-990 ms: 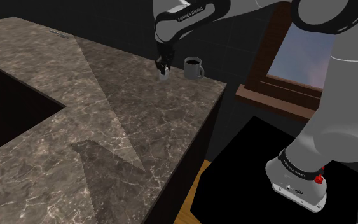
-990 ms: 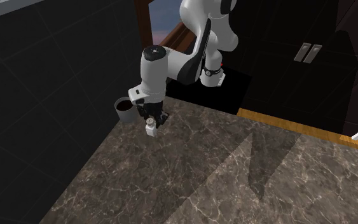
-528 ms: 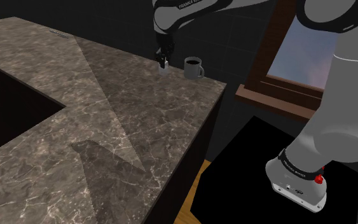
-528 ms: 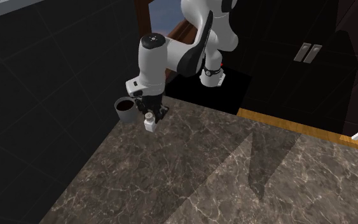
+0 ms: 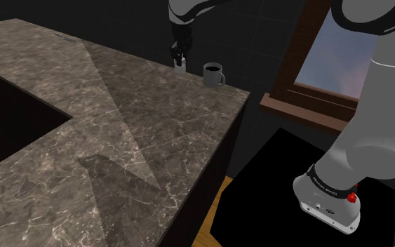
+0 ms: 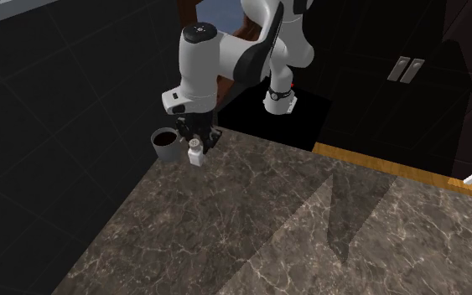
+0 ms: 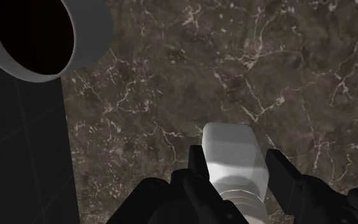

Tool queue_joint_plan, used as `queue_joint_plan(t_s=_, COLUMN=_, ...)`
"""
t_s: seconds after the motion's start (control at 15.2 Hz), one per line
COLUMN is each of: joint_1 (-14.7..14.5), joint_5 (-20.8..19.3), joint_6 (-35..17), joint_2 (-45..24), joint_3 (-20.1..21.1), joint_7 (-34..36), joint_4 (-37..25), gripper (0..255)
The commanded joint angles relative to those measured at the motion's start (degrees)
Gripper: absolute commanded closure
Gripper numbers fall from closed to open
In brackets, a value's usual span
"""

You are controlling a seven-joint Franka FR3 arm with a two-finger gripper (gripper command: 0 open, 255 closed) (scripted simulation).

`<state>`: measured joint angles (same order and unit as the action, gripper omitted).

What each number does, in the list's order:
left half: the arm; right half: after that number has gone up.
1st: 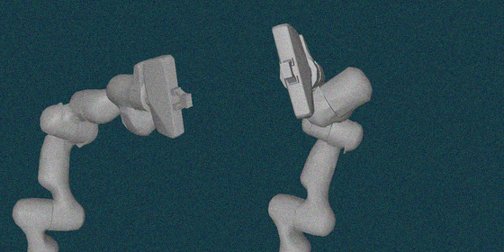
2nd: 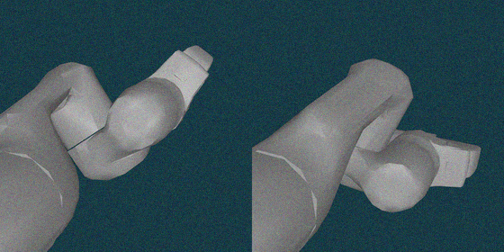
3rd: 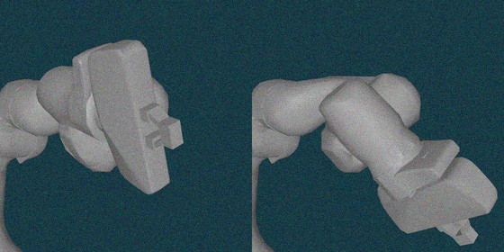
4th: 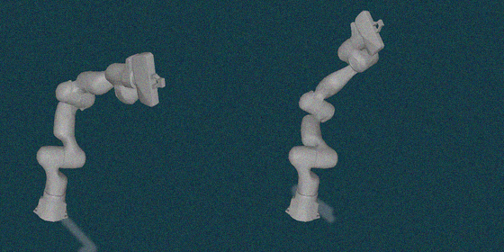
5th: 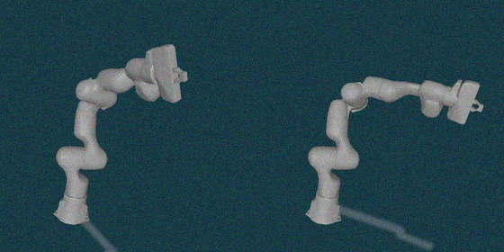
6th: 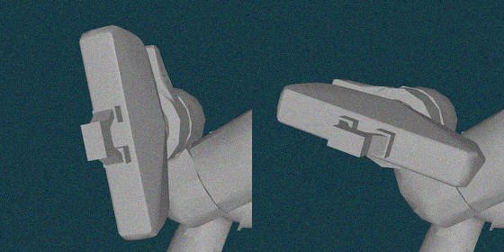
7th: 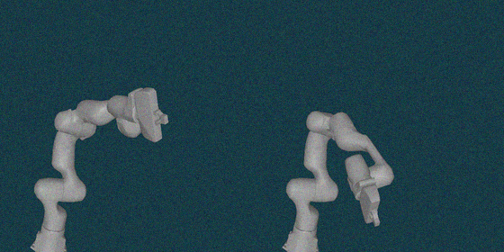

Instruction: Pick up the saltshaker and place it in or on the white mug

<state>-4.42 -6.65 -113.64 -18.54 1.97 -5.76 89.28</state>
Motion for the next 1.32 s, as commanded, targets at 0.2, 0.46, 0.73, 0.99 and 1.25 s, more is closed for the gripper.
queue_joint_plan(t_s=0.2, joint_1=-0.04, joint_5=0.16, joint_6=3.57, joint_2=0.38, joint_3=0.05, joint_7=-0.35, joint_4=-3.19, gripper=255)
queue_joint_plan(t_s=0.46, joint_1=0.75, joint_5=0.47, joint_6=5.04, joint_2=1.36, joint_3=-0.28, joint_7=-1.69, joint_4=-3.8, gripper=255)
queue_joint_plan(t_s=0.73, joint_1=3.96, joint_5=1.44, joint_6=3.72, joint_2=4.46, joint_3=-1.8, joint_7=-6.49, joint_4=0.18, gripper=255)
queue_joint_plan(t_s=0.99, joint_1=7.09, joint_5=2.39, joint_6=2.88, joint_2=6.67, joint_3=-3.51, joint_7=-11.5, joint_4=2.82, gripper=255)
queue_joint_plan(t_s=1.25, joint_1=10.16, joint_5=3.35, joint_6=2.46, joint_2=8.01, joint_3=-5.38, joint_7=-16.67, joint_4=4.24, gripper=255)
